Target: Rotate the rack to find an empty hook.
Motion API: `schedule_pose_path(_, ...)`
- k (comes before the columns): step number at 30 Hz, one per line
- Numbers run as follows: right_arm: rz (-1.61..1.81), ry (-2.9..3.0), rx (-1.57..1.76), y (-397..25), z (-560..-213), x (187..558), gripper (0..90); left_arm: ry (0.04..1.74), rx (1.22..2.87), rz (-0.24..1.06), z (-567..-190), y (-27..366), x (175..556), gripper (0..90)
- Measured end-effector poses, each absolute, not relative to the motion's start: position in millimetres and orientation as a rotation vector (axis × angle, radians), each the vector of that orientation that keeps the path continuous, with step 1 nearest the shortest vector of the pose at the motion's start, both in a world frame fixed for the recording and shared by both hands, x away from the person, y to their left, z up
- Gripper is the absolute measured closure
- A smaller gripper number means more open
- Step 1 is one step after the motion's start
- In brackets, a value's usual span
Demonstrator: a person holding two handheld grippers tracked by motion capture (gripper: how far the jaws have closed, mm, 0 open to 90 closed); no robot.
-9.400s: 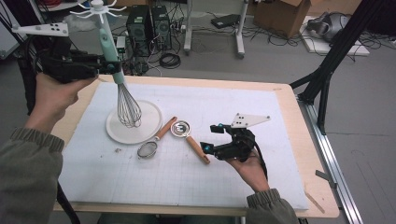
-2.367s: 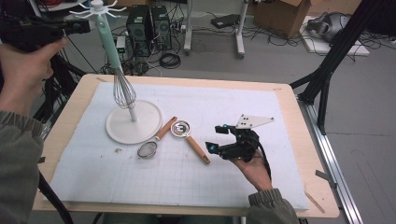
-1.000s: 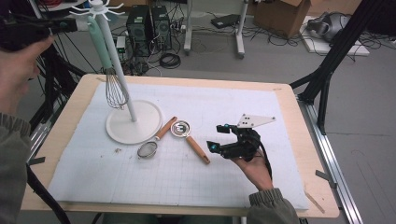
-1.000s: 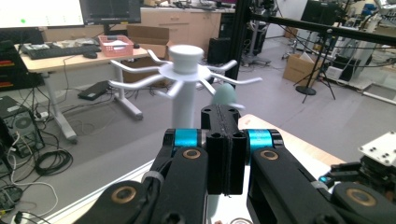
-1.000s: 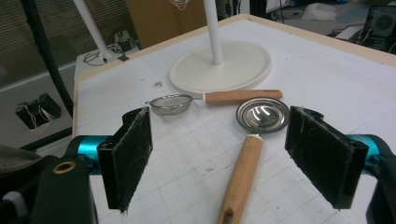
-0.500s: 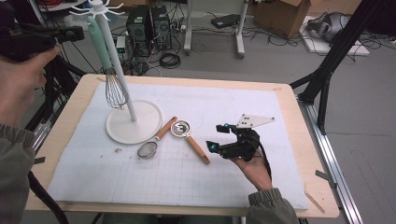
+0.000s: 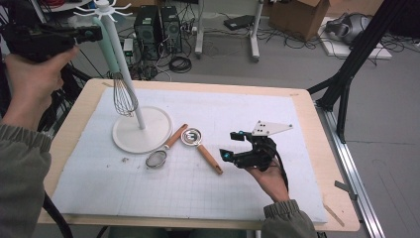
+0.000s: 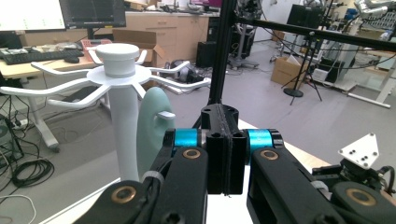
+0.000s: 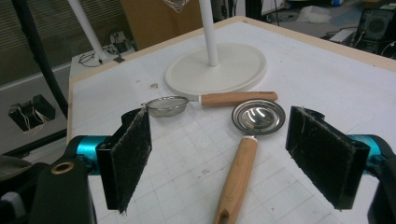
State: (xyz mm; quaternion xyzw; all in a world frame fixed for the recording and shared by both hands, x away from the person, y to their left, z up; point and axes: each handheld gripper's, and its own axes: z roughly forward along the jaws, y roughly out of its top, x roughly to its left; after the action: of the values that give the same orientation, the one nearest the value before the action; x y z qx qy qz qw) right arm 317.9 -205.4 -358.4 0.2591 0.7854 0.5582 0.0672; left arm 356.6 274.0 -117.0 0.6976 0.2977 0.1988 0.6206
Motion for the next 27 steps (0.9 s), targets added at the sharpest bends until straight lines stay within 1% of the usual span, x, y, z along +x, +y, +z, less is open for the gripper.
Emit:
schedule_pose_path(16,1.695,2.352,0.775,-207.1,-358.1,318.8,21.6,0.733,1.580,0.516,-118.9,280.5,364.4,89.2)
schedule_pose_path(27,1.697,2.351,0.772,-207.7,-357.1,319.1,21.6,0.750,1.568,0.529,-119.0,288.1,366.9,89.2)
